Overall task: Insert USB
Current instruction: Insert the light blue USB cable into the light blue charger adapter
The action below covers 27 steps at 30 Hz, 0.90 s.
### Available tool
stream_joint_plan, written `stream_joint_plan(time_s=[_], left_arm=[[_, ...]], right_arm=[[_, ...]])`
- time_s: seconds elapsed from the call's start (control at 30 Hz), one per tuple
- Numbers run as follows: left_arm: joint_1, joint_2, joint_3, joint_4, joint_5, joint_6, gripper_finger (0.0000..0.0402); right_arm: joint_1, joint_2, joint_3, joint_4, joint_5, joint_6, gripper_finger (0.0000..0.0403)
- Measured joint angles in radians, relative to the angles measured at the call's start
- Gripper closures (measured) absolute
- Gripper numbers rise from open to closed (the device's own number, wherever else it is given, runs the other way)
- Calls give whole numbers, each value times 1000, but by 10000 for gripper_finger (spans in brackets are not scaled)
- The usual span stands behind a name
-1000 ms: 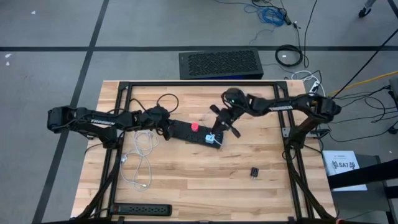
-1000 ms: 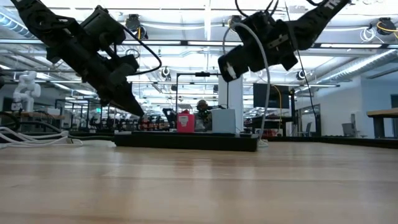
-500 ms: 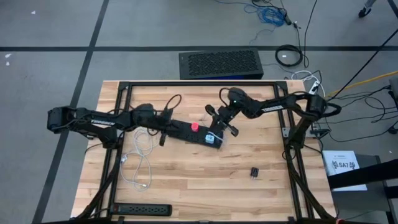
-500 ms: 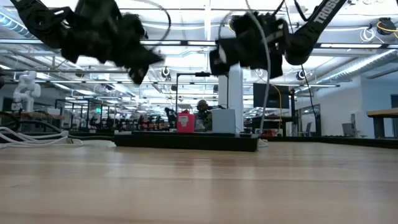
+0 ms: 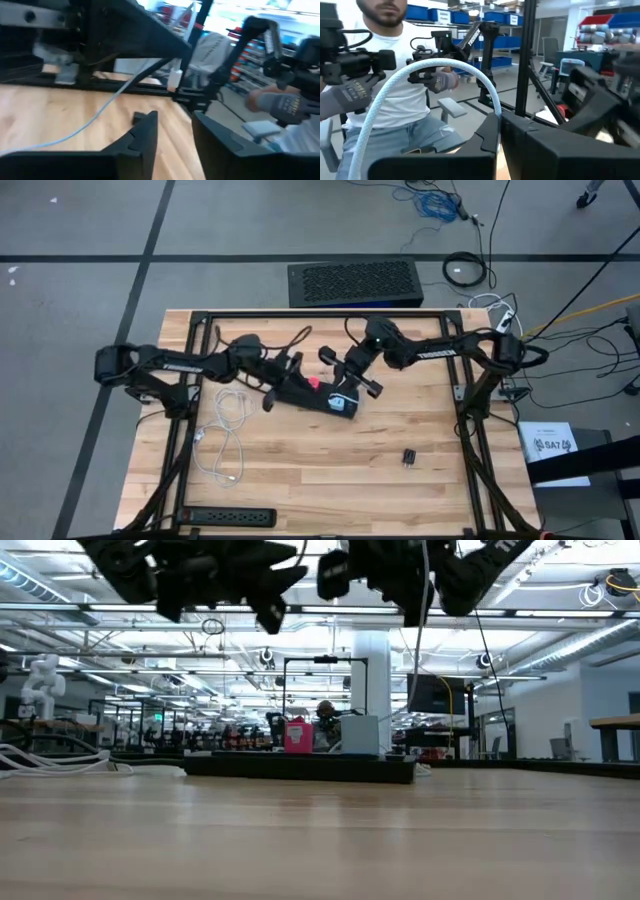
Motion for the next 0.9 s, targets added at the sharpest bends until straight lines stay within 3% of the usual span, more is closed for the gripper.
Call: stream_joint_plan(time_s=[0.13,0.3,0.9], left_arm=[[-1,75,71,64,85,2,257],[-1,156,146,74,117,2,255],[54,173,155,72,197,10,255]], right_arm=[[13,0,29,-56,-3,-41,403],[23,0,33,-56,-3,-47,403],[20,0,29,-59,-17,48,403]])
